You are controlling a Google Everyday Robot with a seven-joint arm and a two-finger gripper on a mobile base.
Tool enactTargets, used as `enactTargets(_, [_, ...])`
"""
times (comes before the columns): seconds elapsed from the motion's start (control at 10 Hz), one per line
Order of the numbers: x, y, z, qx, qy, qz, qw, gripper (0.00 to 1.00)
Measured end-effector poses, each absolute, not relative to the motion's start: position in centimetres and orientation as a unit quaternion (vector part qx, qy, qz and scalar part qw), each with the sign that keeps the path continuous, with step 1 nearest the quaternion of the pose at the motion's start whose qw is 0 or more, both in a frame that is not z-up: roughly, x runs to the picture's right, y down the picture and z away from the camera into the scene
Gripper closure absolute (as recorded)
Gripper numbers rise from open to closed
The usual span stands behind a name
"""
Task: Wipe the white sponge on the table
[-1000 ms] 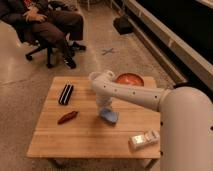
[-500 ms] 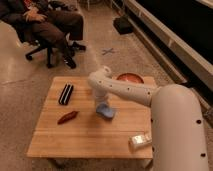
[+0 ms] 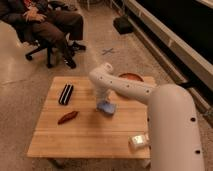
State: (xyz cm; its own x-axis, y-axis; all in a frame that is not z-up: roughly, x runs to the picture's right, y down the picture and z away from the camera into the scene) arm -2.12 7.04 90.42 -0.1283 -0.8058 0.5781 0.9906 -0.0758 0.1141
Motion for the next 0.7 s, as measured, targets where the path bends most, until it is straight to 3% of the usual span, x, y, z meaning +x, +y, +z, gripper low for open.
enactTargets(0.4, [-3.8, 5.8, 91.2, -0.182, -0.247, -0.716, 0.627, 0.95])
enactTargets(0.7, [-2.2, 5.8, 91.2, -0.185, -0.245, -0.718, 0.624, 0.70])
